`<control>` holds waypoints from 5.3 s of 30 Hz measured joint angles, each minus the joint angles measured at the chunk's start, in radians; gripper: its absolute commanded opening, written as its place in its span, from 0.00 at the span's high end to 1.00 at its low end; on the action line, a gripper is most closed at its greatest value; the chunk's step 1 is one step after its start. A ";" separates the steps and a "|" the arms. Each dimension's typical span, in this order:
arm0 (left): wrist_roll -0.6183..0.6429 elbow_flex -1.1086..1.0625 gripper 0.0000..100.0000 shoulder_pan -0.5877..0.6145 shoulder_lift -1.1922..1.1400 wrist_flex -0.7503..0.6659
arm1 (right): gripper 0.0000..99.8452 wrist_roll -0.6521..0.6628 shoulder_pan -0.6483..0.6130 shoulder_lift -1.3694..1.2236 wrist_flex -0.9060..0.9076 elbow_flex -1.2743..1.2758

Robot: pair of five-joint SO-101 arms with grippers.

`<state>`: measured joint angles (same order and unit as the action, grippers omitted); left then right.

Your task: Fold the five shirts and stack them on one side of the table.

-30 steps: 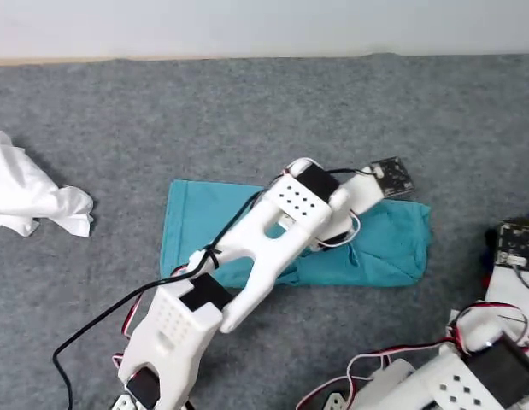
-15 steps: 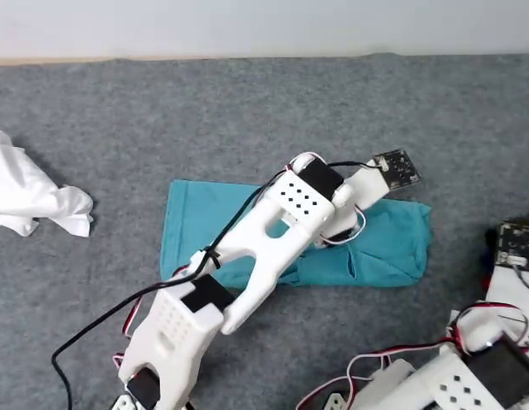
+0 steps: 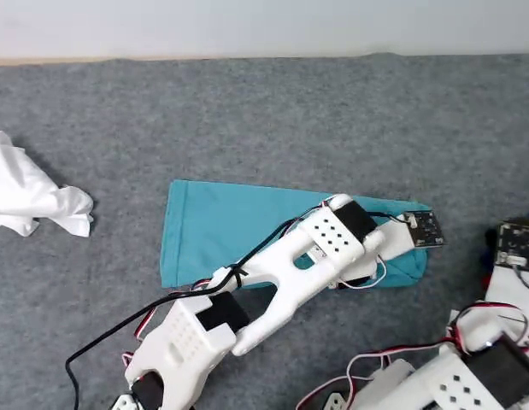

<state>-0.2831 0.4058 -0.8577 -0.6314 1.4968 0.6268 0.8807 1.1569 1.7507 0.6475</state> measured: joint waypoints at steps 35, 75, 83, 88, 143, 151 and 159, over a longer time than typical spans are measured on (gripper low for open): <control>0.199 0.796 1.00 0.557 0.002 0.222 | 0.75 -0.058 -0.414 -0.006 -0.038 0.075; 0.181 -0.285 1.00 1.565 0.809 0.230 | 0.99 -0.324 -1.083 -0.190 -0.173 -0.025; 0.110 -0.517 1.00 1.702 1.088 0.232 | 0.99 -0.549 -1.226 -0.545 -0.144 -0.416; 0.100 -0.698 1.00 1.731 1.198 0.232 | 0.99 -0.694 -1.312 -0.753 -0.149 -0.555; 0.100 -1.131 1.00 1.734 1.465 0.095 | 0.79 -1.151 -1.769 -1.959 -0.497 -1.323; 0.100 -1.131 1.00 1.734 1.465 0.095 | 0.80 -1.151 -1.781 -2.074 -0.497 -1.415; 0.100 -1.131 1.00 1.734 1.465 0.095 | 0.80 -1.151 -1.781 -2.117 -0.491 -1.447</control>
<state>-0.1834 -0.7250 0.8761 0.8339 1.5919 -0.5240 -0.9007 -0.9605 1.2597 -0.7994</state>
